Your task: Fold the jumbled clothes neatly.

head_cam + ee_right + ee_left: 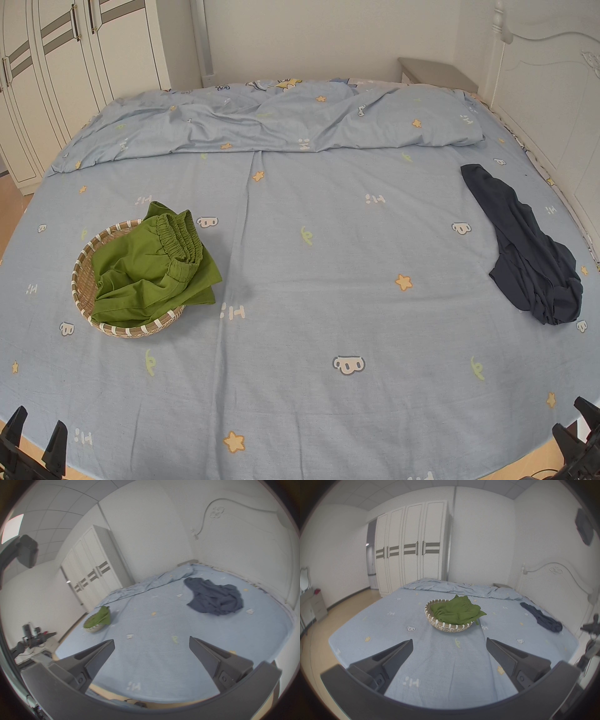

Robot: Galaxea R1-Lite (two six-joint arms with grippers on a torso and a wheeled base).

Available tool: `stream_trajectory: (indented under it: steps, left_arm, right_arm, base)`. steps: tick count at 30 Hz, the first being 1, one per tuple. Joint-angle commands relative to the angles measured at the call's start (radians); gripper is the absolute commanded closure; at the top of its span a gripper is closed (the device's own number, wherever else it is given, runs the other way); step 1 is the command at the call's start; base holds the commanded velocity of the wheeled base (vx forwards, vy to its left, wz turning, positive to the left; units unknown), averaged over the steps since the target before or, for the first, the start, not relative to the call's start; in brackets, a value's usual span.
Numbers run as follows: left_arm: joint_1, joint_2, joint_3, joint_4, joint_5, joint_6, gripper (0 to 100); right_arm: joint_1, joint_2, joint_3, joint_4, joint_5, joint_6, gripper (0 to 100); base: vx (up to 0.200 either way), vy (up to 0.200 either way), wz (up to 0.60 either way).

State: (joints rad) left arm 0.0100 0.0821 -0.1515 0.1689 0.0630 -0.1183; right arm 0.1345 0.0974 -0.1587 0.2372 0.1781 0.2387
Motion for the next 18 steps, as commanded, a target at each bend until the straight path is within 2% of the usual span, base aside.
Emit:
stream_trajectory:
  steps: [1,2,4,5,6,7,9,14,16,17,18]
  left_arm:
    - [-0.025,-0.038,0.095,-0.098,0.009,0.132,0]
    - [-0.015,-0.070,0.099,-0.108,0.017,0.140,0]
    - [-0.013,-0.079,0.098,-0.101,0.020,0.143,0]
    - [-0.012,-0.082,0.125,-0.138,0.070,0.161,0]
    - [-0.013,-0.082,0.135,-0.166,0.084,0.170,0]
    - [-0.013,-0.082,0.139,-0.180,0.081,0.170,0]
    - [-0.015,-0.082,0.141,-0.181,0.080,0.170,0]
    - [-0.013,-0.082,0.141,-0.181,0.067,0.146,0]
    - [-0.013,-0.082,0.141,-0.183,0.066,0.146,0]
    - [-0.013,-0.082,0.139,-0.181,0.066,0.146,0]
    - [-0.013,-0.082,0.139,-0.181,0.066,0.146,0]
  right_arm:
    - [-0.004,0.002,0.036,-0.024,-0.169,-0.009,0]
    - [-0.004,0.002,0.039,-0.029,-0.213,-0.015,0]
    - [-0.004,0.002,0.041,-0.030,-0.227,-0.018,0]
    - [-0.004,0.002,0.054,-0.056,-0.308,-0.076,0]
    - [-0.003,0.001,0.067,-0.075,-0.327,-0.148,0]
    - [-0.003,0.001,0.080,-0.098,-0.325,-0.210,0]
    - [-0.003,0.001,0.096,-0.139,-0.331,-0.236,0]
    - [-0.013,-0.001,0.139,-0.240,-0.335,-0.202,0]
    - [-0.056,-0.001,0.139,-0.240,-0.331,-0.207,0]
    - [-0.119,-0.012,0.139,-0.239,-0.324,-0.216,0]
    - [-0.119,-0.012,0.139,-0.239,-0.324,-0.216,0]
  base:
    - [0.000,0.000,0.00]
    - [0.000,0.000,0.00]
    - [0.000,0.000,0.00]
    - [0.000,0.000,0.00]
    - [0.000,0.000,0.00]
    - [0.000,0.000,0.00]
    - [0.000,0.000,0.00]
    - [0.000,0.000,0.00]
    - [0.000,0.000,0.00]
    - [0.000,0.000,0.00]
    - [0.000,0.000,0.00]
